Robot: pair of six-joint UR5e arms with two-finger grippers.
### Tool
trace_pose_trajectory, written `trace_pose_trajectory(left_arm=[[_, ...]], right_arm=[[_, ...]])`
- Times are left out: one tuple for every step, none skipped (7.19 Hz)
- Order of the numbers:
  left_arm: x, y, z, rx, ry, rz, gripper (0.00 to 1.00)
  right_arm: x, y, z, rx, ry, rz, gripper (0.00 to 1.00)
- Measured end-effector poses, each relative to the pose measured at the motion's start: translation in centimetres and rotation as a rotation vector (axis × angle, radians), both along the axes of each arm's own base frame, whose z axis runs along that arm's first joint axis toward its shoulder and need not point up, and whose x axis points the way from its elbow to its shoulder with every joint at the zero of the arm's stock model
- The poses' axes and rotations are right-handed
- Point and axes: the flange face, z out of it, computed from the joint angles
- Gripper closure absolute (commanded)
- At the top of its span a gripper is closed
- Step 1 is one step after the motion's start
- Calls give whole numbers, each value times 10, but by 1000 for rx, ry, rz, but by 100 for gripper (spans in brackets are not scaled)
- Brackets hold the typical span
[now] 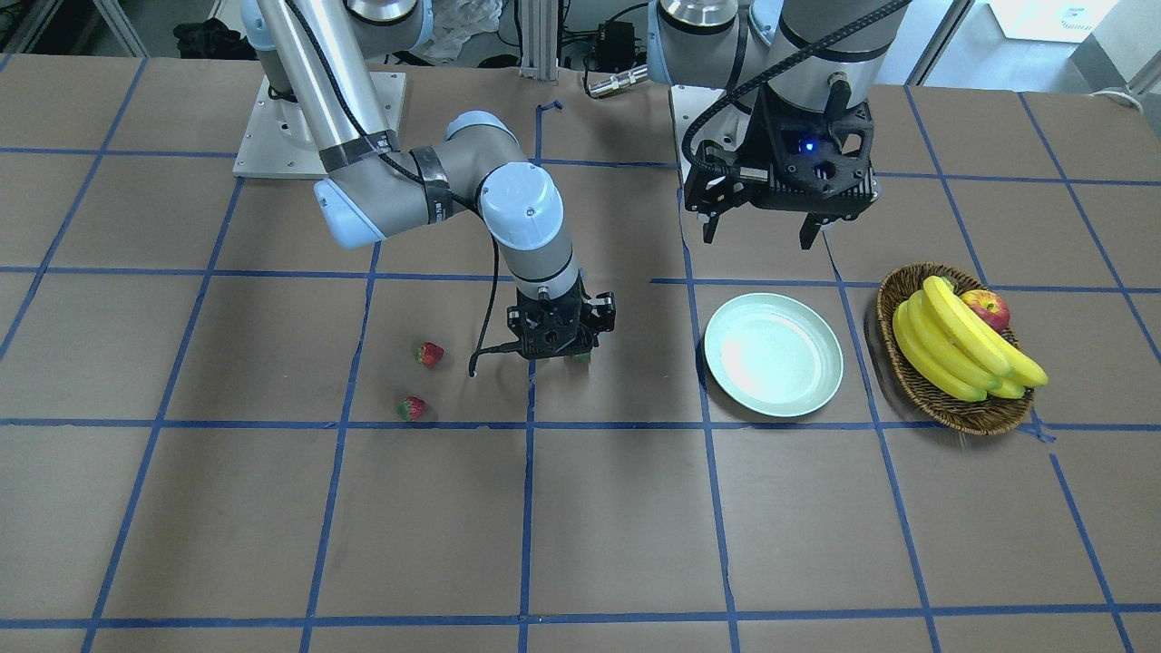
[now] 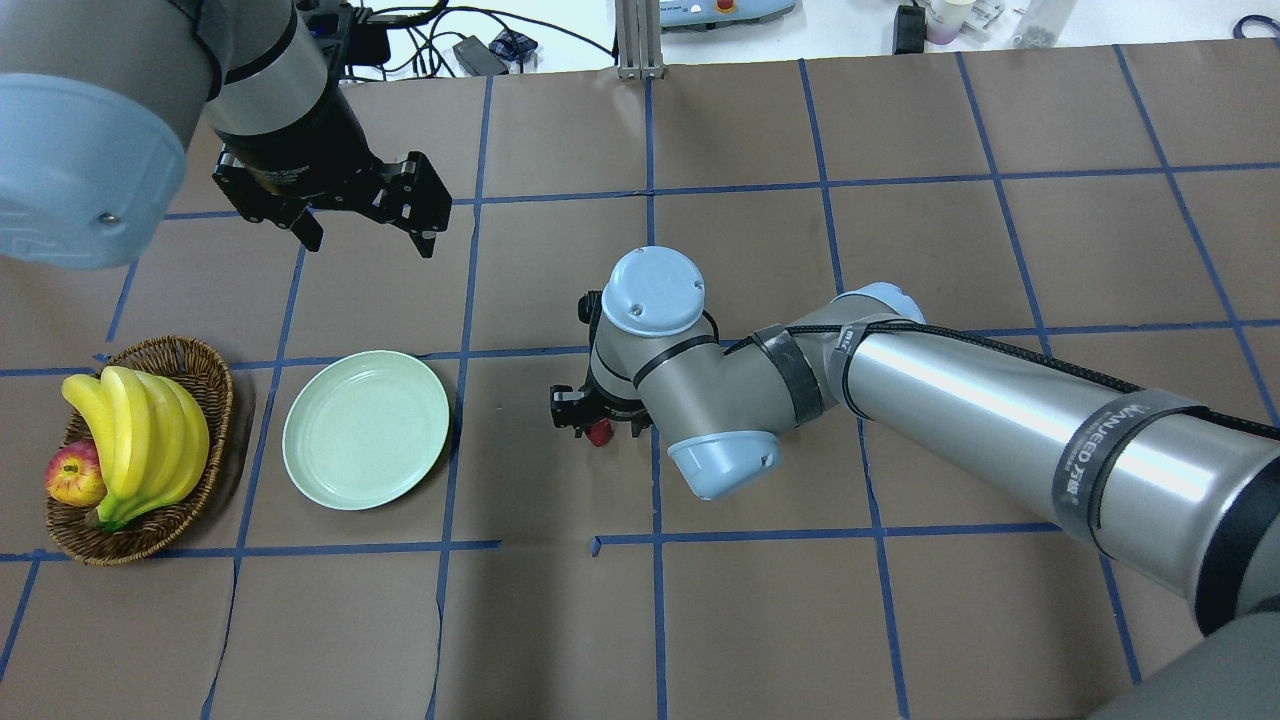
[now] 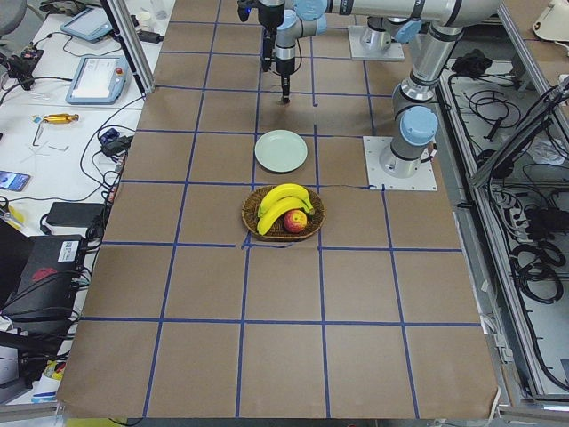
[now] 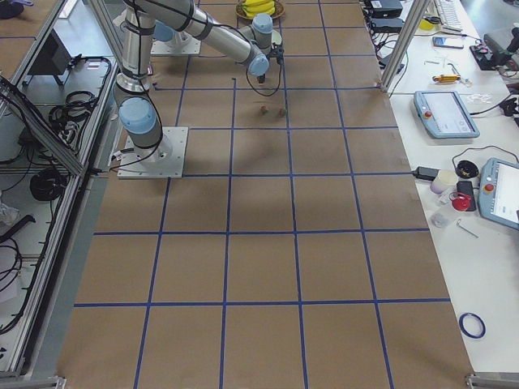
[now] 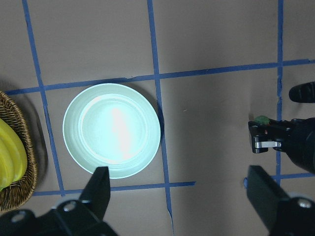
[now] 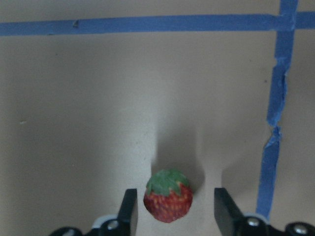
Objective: Collect all strawberries into plate
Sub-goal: 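Lower the strawberry toward the plate side and open the right gripper, then move the right gripper to the strawberry farther from the robot and grasp it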
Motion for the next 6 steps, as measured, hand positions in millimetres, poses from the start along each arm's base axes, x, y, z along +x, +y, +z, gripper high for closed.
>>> trace_pose_trajectory(left_arm=[[1,0,0,0,-1,-2,0],[1,0,0,0,-1,-3,0],[1,0,1,0,-1,-2,0],[0,0,0,0,0,0,0],[0,1,0,1,1,3,0],[0,0,-1,3,2,3,0]], right_arm=[[-9,-7,8,-29,26,-14,0],[-28,-17,20,-52,65,-42,0],[-53,-28,32,-55,104,-79,0],[-80,-39,39,-53,152,-117,0],[-107,-51,39,-48,192,-160,0],[-134,-63,35,-36,212,-207,0]])
